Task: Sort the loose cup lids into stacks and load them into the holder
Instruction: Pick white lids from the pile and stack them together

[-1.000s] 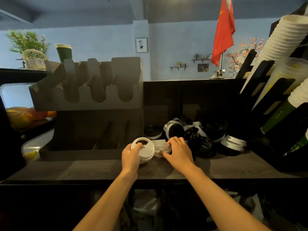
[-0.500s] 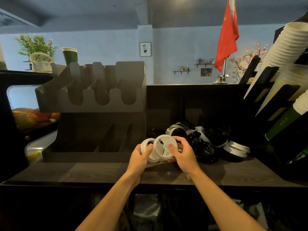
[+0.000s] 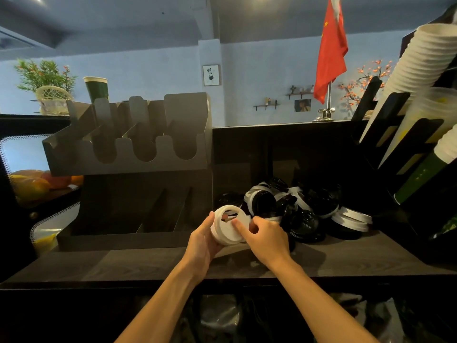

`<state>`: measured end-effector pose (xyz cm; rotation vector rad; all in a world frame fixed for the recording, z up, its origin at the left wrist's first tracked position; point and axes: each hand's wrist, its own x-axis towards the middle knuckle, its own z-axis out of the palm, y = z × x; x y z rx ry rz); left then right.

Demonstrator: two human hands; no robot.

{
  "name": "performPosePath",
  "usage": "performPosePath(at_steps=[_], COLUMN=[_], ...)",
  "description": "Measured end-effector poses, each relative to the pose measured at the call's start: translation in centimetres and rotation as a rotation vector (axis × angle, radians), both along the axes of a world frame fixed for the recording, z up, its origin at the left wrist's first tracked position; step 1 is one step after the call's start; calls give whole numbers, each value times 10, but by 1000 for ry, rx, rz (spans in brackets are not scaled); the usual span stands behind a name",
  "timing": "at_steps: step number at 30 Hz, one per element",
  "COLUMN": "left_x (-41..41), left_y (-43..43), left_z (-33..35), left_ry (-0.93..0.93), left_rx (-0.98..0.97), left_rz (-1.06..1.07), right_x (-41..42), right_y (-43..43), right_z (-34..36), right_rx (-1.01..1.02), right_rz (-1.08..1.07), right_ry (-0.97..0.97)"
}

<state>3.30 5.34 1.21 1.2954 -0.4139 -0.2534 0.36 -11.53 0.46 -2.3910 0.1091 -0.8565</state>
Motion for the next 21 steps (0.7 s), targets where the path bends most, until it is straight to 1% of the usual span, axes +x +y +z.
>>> performPosePath(at_steps=[4,11,13,15,16,17,19,20,21], left_x=[4,3,0,2,3,4,3,2,1], left_y=[-2,-2,-3,-3,-3,-2,-2,-3,-3], left_z=[-1,-1,1,0,-2,-2,-3,-2,-2], left_ry=[-53,-4,4,39,58,78,85,78,70], left_rx=[42,-7,-16,-33,-39,-42,-30,-18,-12], left_rz=[9,25,84,210,267,310,358,377,391], right_x=[0,-4,-2,-1,1,1,4,5,5], right_y=[-1,-1,-3,-5,-6,-7,-4,-2,1], right_z=[-2,-1,-1,0,0,1,0,0,1], right_rx=[-37,10,23,19,-44,-154,-412,-498,-539], right_rz=[-1,81,74,37,12,0,19,28,31], right_ry=[-37,-99,-113,-153,-147,-85,149,232,263])
